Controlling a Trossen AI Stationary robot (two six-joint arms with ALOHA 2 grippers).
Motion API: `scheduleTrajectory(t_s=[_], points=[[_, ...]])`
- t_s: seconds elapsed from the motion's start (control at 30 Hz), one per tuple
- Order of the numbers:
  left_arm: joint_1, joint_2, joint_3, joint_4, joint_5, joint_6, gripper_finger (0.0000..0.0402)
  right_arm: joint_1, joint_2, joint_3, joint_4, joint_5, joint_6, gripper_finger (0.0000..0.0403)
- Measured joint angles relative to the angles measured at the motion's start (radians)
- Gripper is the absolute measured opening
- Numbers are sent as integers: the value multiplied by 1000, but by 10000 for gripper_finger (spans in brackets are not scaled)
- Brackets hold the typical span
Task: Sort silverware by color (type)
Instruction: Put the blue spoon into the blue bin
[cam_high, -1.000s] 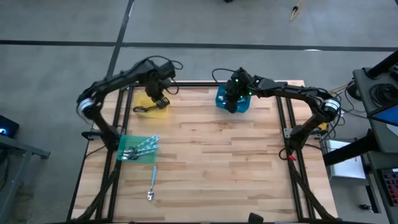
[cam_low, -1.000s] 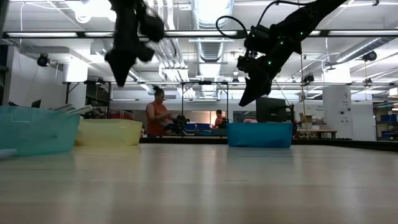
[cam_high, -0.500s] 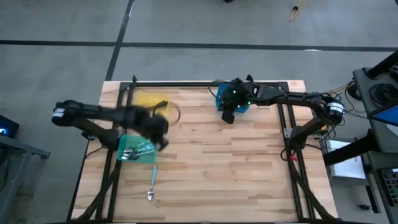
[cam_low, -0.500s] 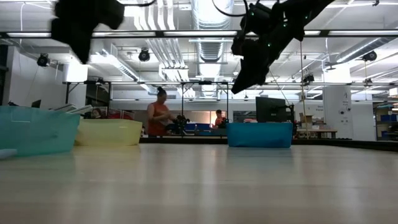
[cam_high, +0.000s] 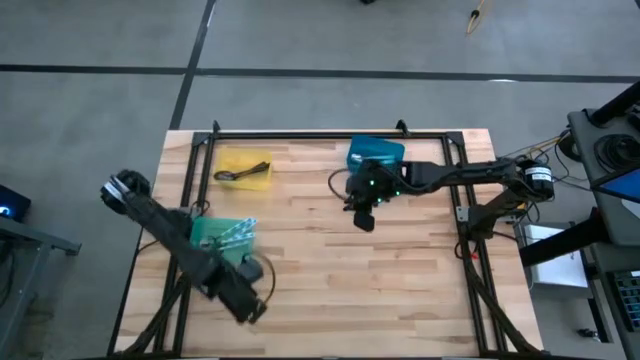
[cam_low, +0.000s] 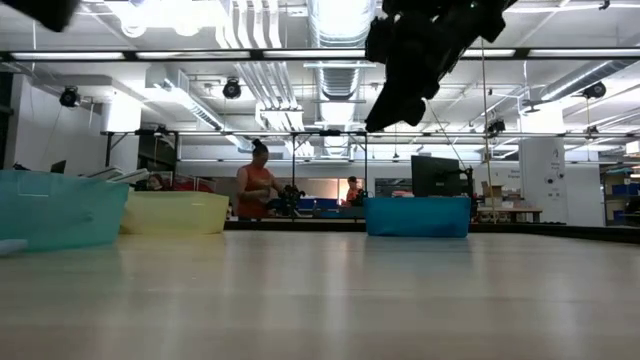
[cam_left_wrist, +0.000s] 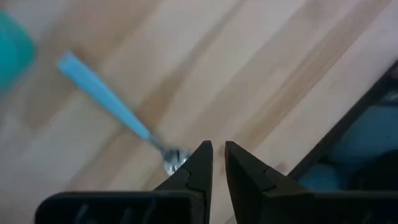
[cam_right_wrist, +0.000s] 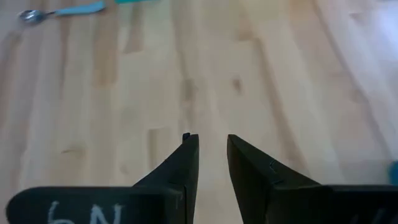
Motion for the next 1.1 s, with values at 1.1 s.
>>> scheduleTrajectory(t_s=[1.1], points=[[-99, 254, -47, -92, -161, -233, 124, 136, 0, 49, -31, 1, -7, 75]])
